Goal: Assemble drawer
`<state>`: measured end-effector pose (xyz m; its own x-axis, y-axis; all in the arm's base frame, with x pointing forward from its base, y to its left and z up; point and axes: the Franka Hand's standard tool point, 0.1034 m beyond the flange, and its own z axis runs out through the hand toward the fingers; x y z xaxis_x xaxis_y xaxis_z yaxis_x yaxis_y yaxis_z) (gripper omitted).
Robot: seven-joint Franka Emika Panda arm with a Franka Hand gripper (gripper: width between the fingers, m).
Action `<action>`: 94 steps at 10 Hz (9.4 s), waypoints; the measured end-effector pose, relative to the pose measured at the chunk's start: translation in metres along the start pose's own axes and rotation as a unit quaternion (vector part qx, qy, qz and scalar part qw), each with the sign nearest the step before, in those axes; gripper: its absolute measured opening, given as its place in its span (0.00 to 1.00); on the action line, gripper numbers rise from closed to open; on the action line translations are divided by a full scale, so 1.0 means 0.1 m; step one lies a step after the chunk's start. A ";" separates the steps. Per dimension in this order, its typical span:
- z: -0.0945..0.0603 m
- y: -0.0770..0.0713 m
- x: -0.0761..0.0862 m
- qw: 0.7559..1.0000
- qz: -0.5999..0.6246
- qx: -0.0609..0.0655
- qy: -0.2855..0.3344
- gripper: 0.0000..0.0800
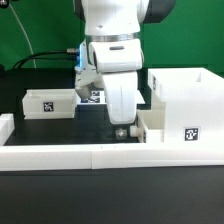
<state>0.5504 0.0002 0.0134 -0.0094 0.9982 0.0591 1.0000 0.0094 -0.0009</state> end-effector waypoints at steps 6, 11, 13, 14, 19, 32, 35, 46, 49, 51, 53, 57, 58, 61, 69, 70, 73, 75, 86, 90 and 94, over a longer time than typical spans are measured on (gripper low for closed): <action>-0.06 0.11 0.23 1.000 0.029 0.005 -0.002 0.81; -0.08 -0.11 -0.39 0.999 0.050 -0.008 -0.011 0.81; -0.20 -0.31 -0.58 0.998 0.066 -0.017 -0.015 0.81; -0.28 -0.41 -0.66 0.997 0.074 -0.023 -0.017 0.81; -0.44 -0.61 -0.83 0.993 0.107 -0.040 -0.021 0.81; -0.48 -0.97 -1.02 0.816 0.574 -0.062 0.025 0.81; -0.47 -1.04 -1.01 0.752 0.656 -0.058 0.033 0.81; -0.20 -1.51 -0.85 0.736 0.674 -0.054 0.025 0.81; -0.05 -1.58 -0.89 0.732 0.679 -0.055 0.023 0.81; 0.02 -1.73 -0.90 0.729 0.682 -0.059 0.020 0.81; 0.03 -1.75 -0.91 0.728 0.682 -0.067 0.022 0.81; 0.03 -1.73 -0.91 0.729 0.680 -0.077 0.026 0.59; 0.03 -1.73 -0.91 0.729 0.680 -0.077 0.026 0.36; 0.03 -1.73 -0.90 0.729 0.680 -0.077 0.026 0.05; -0.03 -1.68 -0.86 0.756 0.650 -0.069 0.023 0.05; -0.11 -1.59 -0.81 0.765 0.640 -0.066 0.023 0.05; -0.23 -1.28 -0.63 0.781 0.621 -0.063 0.029 0.05; -0.39 -1.01 -0.51 0.790 0.609 -0.053 0.032 0.05; -0.50 -0.69 -0.19 0.844 0.533 -0.048 0.036 0.05; -0.56 -0.50 -0.18 0.918 0.393 -0.042 0.024 0.05; -0.55 -0.45 -0.21 0.961 0.272 -0.044 0.012 0.05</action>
Offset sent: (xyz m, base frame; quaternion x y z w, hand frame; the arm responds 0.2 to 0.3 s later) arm 0.0137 0.0204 0.0042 0.0101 -0.0012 0.0211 0.9997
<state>0.5055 -0.0242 0.0674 0.5132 0.8528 0.0968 0.8536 -0.5189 0.0462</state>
